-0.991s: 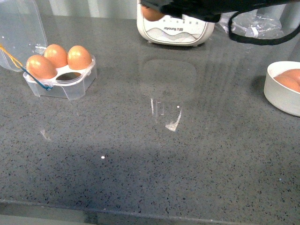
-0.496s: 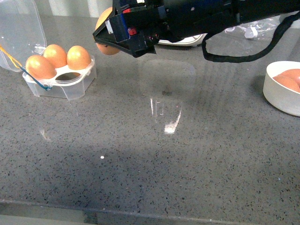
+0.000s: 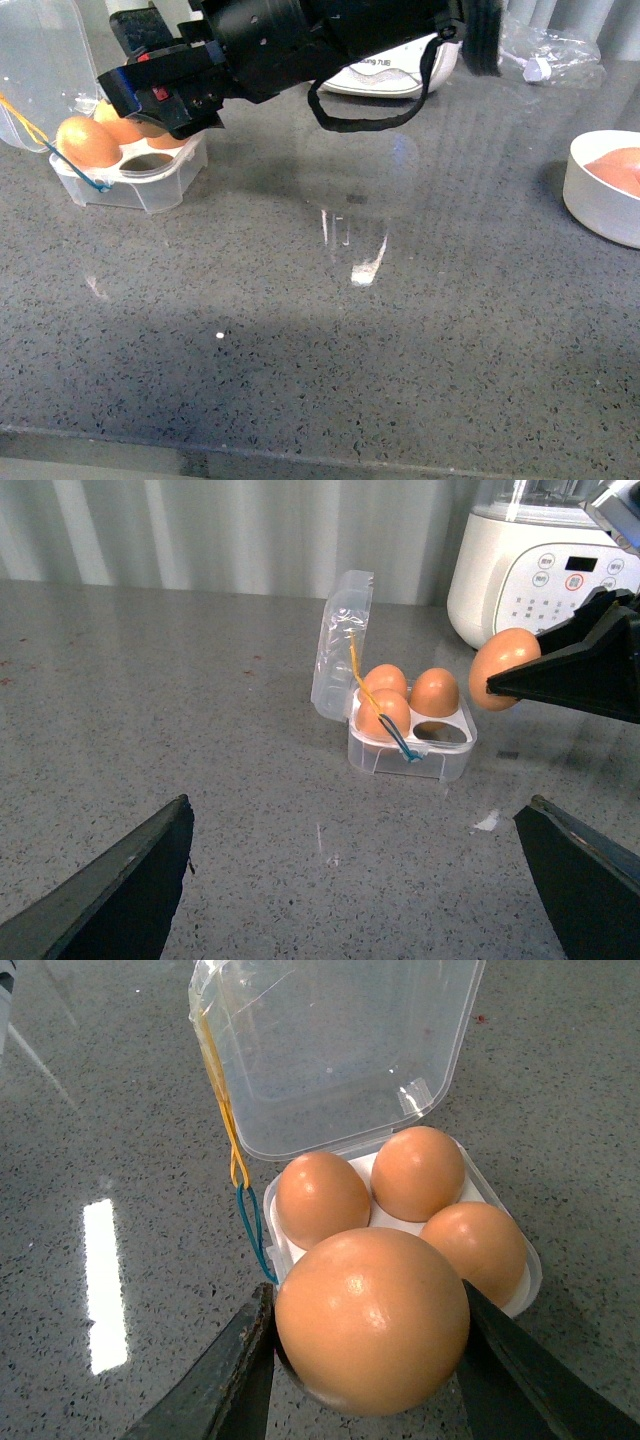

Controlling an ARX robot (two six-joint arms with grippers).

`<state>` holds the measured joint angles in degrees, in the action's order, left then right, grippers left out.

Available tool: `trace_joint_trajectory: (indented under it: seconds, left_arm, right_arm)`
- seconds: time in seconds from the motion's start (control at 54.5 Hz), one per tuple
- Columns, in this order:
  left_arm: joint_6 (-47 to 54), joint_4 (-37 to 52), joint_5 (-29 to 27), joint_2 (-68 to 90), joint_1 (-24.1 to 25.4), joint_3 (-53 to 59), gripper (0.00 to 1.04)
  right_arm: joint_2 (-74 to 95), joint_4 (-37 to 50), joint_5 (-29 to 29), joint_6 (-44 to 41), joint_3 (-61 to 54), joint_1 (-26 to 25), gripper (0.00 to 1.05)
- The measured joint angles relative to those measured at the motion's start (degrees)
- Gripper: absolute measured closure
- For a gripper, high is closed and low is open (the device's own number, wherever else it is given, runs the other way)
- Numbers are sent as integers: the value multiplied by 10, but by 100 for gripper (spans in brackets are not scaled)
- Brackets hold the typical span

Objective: Put egg into box

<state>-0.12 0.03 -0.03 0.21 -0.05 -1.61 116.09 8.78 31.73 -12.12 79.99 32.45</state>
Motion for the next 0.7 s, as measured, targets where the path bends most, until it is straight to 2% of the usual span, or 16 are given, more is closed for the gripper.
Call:
trace_joint_trajectory:
  seconds: [0.698]
  left_arm:
    - [0,0,0,0,0,0,7]
  right_arm:
    - [50,-54,-37,-28,72,16,61]
